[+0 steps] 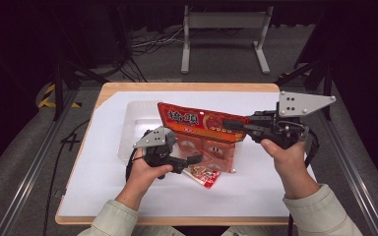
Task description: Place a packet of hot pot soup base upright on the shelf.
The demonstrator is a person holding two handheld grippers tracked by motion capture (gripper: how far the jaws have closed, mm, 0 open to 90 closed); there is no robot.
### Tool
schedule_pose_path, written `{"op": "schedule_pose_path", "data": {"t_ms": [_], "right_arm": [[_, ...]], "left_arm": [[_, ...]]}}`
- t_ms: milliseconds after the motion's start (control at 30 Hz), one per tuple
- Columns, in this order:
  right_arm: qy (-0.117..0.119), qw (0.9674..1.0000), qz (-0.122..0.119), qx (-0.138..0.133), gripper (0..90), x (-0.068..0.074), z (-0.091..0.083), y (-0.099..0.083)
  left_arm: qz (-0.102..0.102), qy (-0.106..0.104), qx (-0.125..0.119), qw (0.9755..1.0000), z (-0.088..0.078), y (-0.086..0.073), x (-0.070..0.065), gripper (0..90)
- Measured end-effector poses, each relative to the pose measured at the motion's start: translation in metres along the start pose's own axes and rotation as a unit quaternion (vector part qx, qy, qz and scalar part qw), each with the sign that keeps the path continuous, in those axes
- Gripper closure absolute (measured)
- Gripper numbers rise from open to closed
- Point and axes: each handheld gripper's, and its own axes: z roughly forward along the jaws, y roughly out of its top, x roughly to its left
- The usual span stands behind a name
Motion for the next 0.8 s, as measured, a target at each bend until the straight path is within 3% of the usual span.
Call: {"op": "schedule_pose_path", "data": {"t_ms": [67, 100, 167, 333, 567, 800], "right_arm": [[-0.002, 1.0000, 0.001, -0.003, 90.0, -0.001, 0.001, -0.002], [-0.004, 1.0000, 0.002, -0.007, 90.0, -0.001, 0.001, -0.004], [-0.006, 0.9999, 0.005, -0.015, 90.0, -0.001, 0.000, -0.005], [-0.011, 0.9996, 0.011, -0.025, 90.0, -0.002, -0.001, -0.009], [-0.013, 0.9994, 0.018, -0.028, 90.0, -0.005, -0.004, -0.014], [-0.007, 0.9995, 0.014, -0.026, 90.0, -0.005, -0.004, -0.014]], "left_arm": [[0.004, -0.006, -0.004, 1.0000, 0.000, -0.001, 0.000, 37.4], [0.010, -0.023, -0.021, 0.9995, 0.001, -0.002, 0.001, 40.7], [0.013, -0.039, -0.026, 0.9988, 0.001, -0.002, 0.000, 49.0], [0.005, -0.065, -0.017, 0.9977, 0.000, -0.002, -0.004, 64.8], [-0.008, -0.087, 0.006, 0.9962, -0.001, 0.000, -0.009, 70.6], [-0.012, -0.089, 0.013, 0.9959, -0.001, 0.001, -0.010, 70.8]]}}
